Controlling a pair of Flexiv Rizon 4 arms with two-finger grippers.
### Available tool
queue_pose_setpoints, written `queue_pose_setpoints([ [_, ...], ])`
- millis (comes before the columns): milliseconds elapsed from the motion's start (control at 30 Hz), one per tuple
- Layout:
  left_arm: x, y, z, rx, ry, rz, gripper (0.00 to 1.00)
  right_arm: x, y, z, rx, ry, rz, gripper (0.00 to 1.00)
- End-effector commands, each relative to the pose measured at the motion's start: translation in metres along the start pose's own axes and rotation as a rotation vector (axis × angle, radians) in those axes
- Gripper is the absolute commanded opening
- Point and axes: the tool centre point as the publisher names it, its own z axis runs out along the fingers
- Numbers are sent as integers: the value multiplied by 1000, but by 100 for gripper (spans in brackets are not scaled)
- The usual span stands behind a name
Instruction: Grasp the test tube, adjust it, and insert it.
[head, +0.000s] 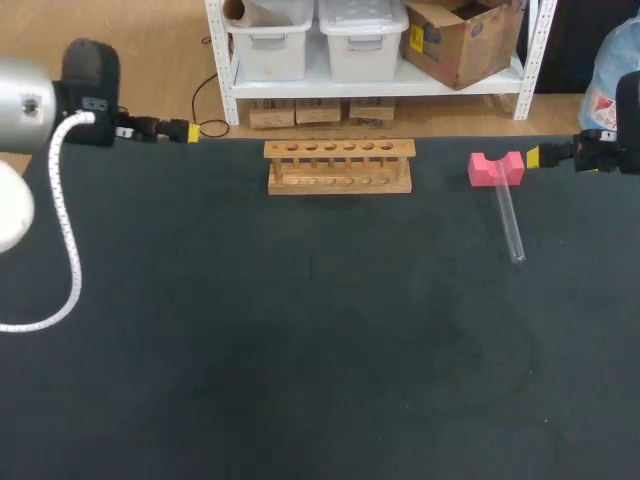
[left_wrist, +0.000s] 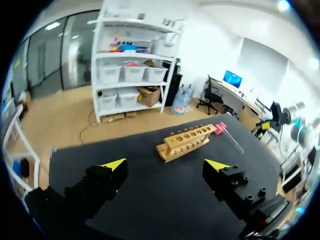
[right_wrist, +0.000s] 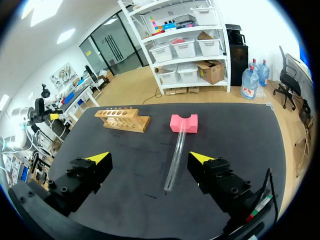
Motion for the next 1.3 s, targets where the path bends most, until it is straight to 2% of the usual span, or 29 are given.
queue_pose_setpoints([
  [33, -1, 10, 20, 130, -70, 150, 100, 0, 0, 0, 0, 0, -1, 100],
  [300, -9, 21, 34, 294, -116, 376, 100, 0, 0, 0, 0, 0, -1, 100],
  [500, -12, 40, 47, 381, -228, 480, 100, 0, 0, 0, 0, 0, -1, 100],
  [700, -14, 58, 59, 444, -250, 512, 100, 0, 0, 0, 0, 0, -1, 100],
  [867, -13, 71, 72, 456, -241, 535, 100, 0, 0, 0, 0, 0, -1, 100],
  [1100, -14, 71, 81, 469, -229, 564, 100, 0, 0, 0, 0, 0, -1, 100],
  [1300, -10, 72, 85, 498, -211, 545, 100, 0, 0, 0, 0, 0, -1, 100],
])
